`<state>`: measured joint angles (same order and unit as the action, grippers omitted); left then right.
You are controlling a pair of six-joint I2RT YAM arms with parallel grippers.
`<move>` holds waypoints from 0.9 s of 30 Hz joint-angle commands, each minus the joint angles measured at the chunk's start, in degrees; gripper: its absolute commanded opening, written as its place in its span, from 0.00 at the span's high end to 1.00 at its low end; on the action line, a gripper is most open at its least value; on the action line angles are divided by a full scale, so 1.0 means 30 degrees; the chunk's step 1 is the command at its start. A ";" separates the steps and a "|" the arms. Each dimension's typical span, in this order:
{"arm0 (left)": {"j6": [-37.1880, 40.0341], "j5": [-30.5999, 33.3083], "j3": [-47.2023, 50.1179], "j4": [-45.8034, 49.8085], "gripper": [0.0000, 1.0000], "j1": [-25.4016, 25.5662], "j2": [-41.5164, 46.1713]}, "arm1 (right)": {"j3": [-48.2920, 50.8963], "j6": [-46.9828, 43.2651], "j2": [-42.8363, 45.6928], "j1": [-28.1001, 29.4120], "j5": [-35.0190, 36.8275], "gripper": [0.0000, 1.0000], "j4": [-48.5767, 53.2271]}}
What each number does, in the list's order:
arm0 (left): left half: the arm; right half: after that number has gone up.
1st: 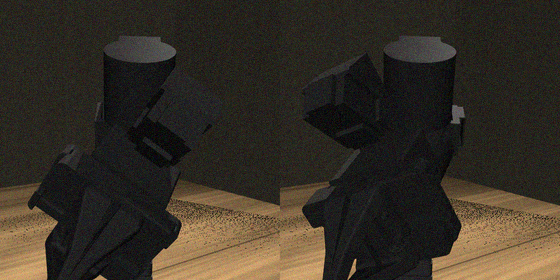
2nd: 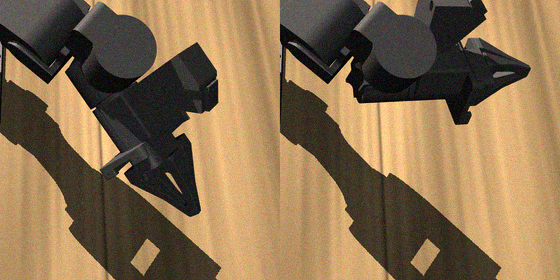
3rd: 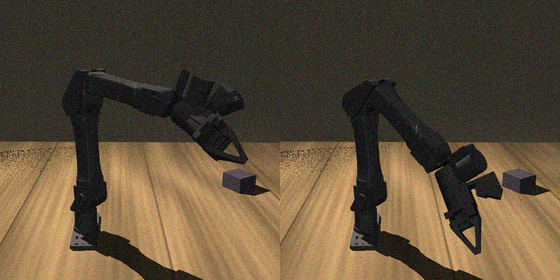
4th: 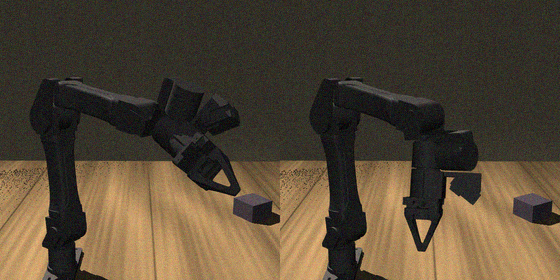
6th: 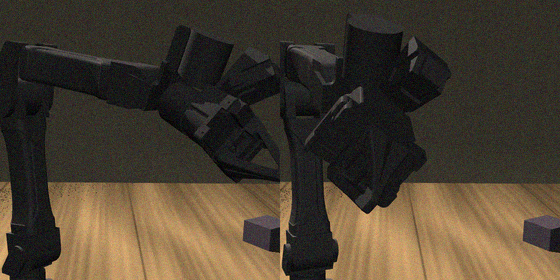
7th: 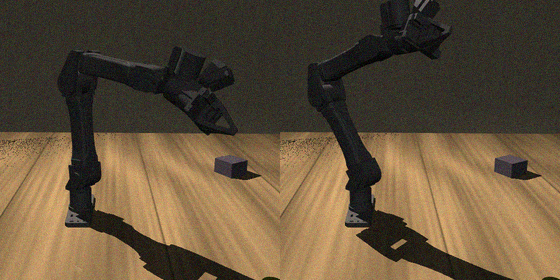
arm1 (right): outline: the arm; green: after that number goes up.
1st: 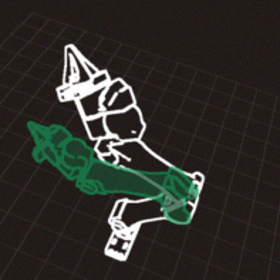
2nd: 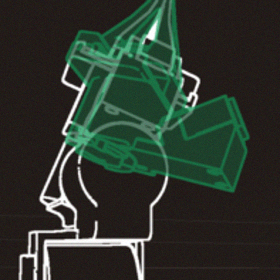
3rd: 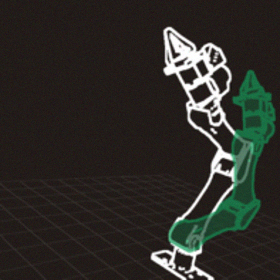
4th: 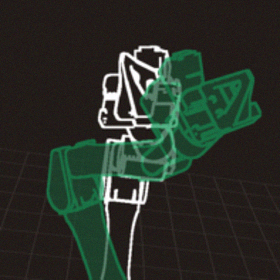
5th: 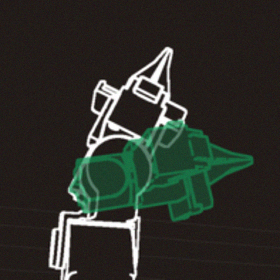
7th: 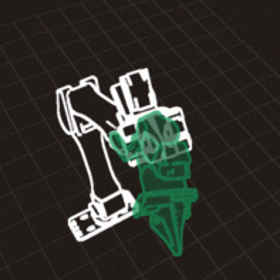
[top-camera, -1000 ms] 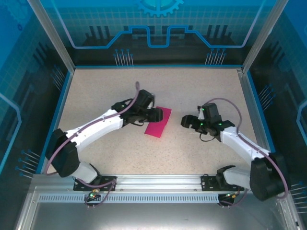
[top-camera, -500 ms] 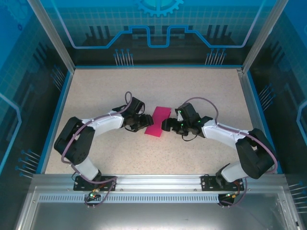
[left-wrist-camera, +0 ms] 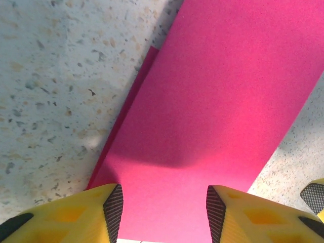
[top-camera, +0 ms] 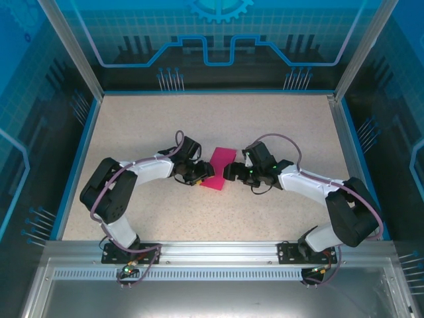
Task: Fold a paper plane with a square sheet of paper (pick it up from the middle)
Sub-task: Third fold the triangle at the center of the table.
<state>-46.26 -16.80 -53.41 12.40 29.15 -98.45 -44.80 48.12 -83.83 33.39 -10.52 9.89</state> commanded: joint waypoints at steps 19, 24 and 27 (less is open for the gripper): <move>0.0603 0.1278 -0.0010 0.1291 0.47 0.0586 -0.0024 | -0.0079 0.0403 -0.0677 0.0370 -0.0237 0.17 0.0285; 0.0309 0.0441 0.0070 0.0897 0.50 0.0962 0.0152 | 0.0095 0.0722 -0.0767 0.0443 -0.0595 0.17 0.0008; 0.0070 -0.0059 0.0226 0.0545 0.51 0.1091 0.0237 | 0.0304 0.0950 -0.0908 0.0414 -0.0765 0.17 -0.0333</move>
<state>-45.12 -14.22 -52.56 14.66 31.92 -97.69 -44.66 49.60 -85.54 33.82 -11.38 9.78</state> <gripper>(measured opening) 0.493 0.828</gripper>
